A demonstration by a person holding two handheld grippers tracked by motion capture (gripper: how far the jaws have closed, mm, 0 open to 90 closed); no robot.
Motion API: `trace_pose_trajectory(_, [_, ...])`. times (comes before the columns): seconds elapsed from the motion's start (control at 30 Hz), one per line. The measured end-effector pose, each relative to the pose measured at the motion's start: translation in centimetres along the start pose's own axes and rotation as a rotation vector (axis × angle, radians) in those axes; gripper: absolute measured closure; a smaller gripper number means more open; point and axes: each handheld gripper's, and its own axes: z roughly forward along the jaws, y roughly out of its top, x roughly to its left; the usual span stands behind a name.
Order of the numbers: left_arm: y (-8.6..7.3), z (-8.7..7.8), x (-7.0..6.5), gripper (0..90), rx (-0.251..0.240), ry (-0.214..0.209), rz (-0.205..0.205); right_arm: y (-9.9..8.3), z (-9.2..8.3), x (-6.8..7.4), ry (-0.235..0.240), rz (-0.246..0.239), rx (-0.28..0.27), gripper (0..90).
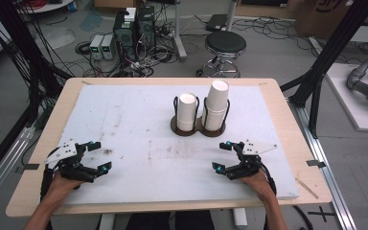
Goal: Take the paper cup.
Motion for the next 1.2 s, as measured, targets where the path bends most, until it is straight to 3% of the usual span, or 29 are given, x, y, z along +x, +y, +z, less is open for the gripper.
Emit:
trace_pose_trajectory(0.37, [0.0, 0.0, 0.1, 3.7, 0.002, 0.003, -0.002, 0.0, -0.1, -0.1, -0.023, 0.019, -0.007, 15.6])
trace_pose_trajectory(0.5, [0.0, 0.1, 0.0, 3.7, 0.007, 0.005, 0.002, 0.0, 0.1, 0.1, -0.041, -0.003, 0.001, 15.6])
trace_pose_trajectory(0.6, [0.0, 0.1, 0.0, 3.7, 0.009, 0.012, 0.002, 0.1, 0.2, 0.3, -0.051, -0.014, 0.016, 15.6])
trace_pose_trajectory(0.63, [0.0, 0.1, -0.1, 3.7, 0.008, 0.016, 0.004, 0.2, 0.4, 0.4, -0.085, -0.019, 0.031, 15.6])
trace_pose_trajectory(0.67, [0.0, 0.1, -0.1, 3.7, 0.011, 0.016, 0.009, 0.2, 0.4, 0.4, -0.085, -0.019, 0.031, 15.6])
trace_pose_trajectory(0.73, [0.1, 0.2, -0.1, 3.7, 0.016, 0.018, 0.008, 0.4, 0.7, 0.5, -0.103, -0.003, 0.071, 15.6])
trace_pose_trajectory(0.8, [0.1, 0.2, -0.1, 3.7, 0.02, 0.017, 0.003, 0.6, 0.8, 0.3, -0.084, 0.03, 0.095, 15.6])
trace_pose_trajectory(0.93, [0.0, 0.2, -0.1, 3.7, 0.014, 0.016, 0.004, 1.3, 0.5, 0.6, -0.055, 0.049, 0.092, 15.6])
trace_pose_trajectory(1.0, [0.1, 0.2, -0.1, 3.7, 0.018, 0.016, 0.008, 2.6, 0.0, 1.4, -0.049, 0.019, 0.067, 15.6])
trace_pose_trajectory(1.2, [0.1, 0.2, -0.1, 3.7, 0.023, 0.017, 0.012, 5.3, -1.5, 2.2, -0.06, 0.003, 0.023, 15.6])
